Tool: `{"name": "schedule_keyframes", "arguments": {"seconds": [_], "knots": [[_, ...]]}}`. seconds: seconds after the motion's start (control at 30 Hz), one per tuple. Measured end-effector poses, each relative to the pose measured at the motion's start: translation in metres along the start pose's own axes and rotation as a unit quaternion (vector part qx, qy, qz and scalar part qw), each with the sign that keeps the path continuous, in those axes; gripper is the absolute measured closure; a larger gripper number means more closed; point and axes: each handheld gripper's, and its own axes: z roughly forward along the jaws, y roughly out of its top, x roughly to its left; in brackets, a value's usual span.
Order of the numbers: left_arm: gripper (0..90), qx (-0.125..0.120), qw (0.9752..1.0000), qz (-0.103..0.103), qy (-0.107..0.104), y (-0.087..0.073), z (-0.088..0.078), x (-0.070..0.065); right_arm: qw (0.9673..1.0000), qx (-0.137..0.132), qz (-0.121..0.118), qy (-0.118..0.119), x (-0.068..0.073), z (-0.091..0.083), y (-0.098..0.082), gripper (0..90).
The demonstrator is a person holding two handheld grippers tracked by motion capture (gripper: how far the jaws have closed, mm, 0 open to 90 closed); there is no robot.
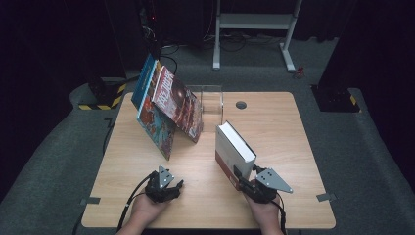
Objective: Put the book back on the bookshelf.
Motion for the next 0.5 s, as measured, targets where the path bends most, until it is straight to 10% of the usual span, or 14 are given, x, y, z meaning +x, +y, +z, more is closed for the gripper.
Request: {"name": "schedule_keyframes", "arguments": {"seconds": [0.3,0.5], "knots": [[26.7,0.013,0.9987,-0.045,-0.021,-0.002,0.001,0.010,0.9999,-0.012,-0.006,-0.001,0.002,-0.004,0.003,45.7],[21.6,0.016,0.9987,-0.048,0.003,-0.001,0.002,0.008,0.9991,-0.033,-0.020,-0.015,0.005,-0.005,0.002,48.1]]}}
